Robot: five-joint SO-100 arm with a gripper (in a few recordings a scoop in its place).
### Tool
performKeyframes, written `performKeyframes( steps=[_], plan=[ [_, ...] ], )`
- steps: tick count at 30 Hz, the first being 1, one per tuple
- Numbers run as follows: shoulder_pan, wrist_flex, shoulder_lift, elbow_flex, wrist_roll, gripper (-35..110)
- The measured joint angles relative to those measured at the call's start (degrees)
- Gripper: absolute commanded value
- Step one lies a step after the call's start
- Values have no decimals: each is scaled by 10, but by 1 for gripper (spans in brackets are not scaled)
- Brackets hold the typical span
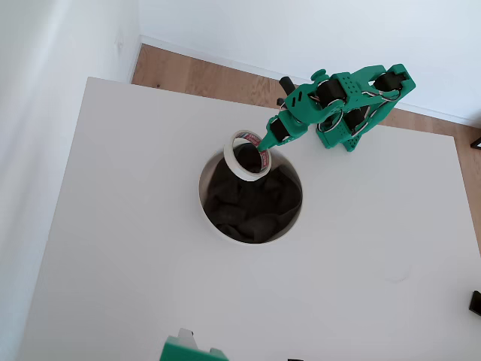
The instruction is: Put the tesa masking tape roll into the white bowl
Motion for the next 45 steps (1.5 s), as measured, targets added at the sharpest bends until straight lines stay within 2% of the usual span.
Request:
performKeyframes(
  steps=[11,22,26,28,30,36,38,39,40,45],
  plan=[
    [-55,-71,-54,11,20,-8],
    [-84,-83,-103,11,36,-8],
    [-82,-87,-103,11,56,2],
    [-77,-88,-103,11,61,13],
    [-77,-89,-103,11,62,15],
    [-80,-85,-102,11,64,13],
    [-80,-85,-102,11,69,6],
    [-81,-85,-102,11,68,-5],
    [-81,-87,-102,11,65,-8],
    [-83,-89,-102,11,55,-8]
  ],
)
